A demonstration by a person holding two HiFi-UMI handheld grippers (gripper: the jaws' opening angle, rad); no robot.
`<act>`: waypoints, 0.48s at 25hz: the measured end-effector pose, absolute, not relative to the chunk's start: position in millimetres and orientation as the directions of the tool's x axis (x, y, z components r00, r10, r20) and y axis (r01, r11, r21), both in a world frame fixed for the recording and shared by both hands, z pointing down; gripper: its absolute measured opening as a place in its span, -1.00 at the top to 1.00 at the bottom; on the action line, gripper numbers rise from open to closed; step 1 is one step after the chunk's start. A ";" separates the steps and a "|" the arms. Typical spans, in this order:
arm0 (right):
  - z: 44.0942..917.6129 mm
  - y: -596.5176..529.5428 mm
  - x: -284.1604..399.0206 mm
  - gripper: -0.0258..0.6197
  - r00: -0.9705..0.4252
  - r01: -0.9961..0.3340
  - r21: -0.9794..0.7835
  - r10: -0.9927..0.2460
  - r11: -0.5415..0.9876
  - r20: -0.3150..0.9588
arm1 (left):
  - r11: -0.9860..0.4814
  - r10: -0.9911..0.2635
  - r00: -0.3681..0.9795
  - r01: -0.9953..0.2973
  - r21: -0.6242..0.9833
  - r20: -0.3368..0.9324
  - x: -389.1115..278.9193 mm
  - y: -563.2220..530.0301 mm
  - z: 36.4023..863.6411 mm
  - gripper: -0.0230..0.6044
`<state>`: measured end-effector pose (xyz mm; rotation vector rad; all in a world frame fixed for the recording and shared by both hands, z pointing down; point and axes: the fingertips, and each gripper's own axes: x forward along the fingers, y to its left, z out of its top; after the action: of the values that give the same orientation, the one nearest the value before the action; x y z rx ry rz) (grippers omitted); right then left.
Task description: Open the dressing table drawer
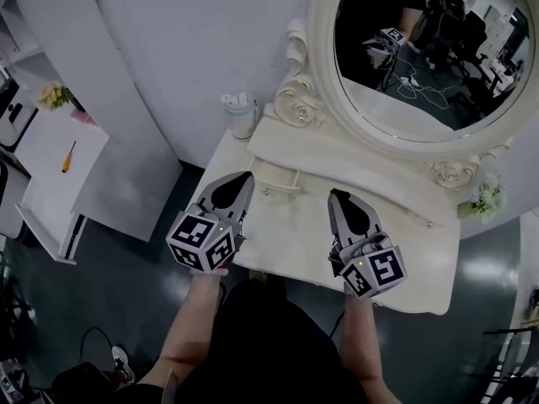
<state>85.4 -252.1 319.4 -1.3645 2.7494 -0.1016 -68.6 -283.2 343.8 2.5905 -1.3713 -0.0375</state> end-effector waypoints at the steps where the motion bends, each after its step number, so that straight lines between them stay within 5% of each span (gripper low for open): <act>1: 316.9 -251.6 85.6 0.91 -0.602 -0.793 -0.087 -0.798 0.603 -0.037 | -0.546 -0.821 0.567 -0.815 0.194 0.069 -68.9 -282.7 340.9 0.92; 12: 305.4 -242.3 83.1 0.91 -0.596 -0.798 -0.070 -0.801 0.598 -0.053 | -0.551 -0.825 0.564 -0.817 0.172 0.038 -74.1 -274.2 324.8 0.92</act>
<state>83.1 -242.3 305.4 -1.3726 2.7368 -0.0597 -74.1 -274.2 324.8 2.6245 -1.3895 -0.0701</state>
